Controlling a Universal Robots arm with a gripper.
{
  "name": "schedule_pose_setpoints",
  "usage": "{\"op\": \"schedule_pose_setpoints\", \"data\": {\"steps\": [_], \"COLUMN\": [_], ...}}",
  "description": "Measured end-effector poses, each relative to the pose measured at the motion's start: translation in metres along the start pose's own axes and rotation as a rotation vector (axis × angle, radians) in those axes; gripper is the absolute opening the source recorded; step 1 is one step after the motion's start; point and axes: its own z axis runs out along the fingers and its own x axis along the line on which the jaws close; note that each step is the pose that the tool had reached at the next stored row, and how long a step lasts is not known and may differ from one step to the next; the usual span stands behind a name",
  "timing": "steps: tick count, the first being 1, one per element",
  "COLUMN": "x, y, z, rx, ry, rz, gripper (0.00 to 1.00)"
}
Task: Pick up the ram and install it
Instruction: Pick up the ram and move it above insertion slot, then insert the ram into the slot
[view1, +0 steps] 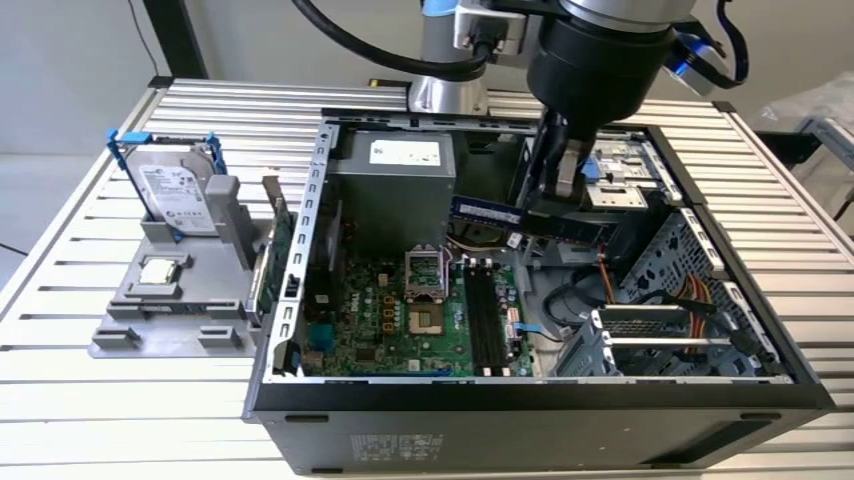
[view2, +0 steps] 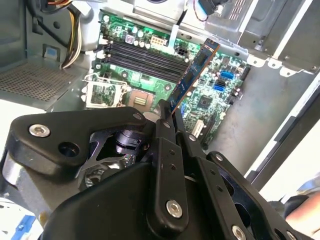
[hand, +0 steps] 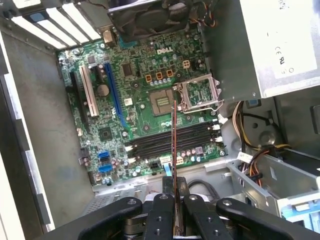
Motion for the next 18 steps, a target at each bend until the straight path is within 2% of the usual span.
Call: {"op": "schedule_pose_setpoints", "data": {"steps": [18], "x": [-0.0006], "y": [0.0002], "z": [0.0], "rx": [-0.0007], "ry": [-0.001], "rz": [0.105], "gripper": [0.0]}}
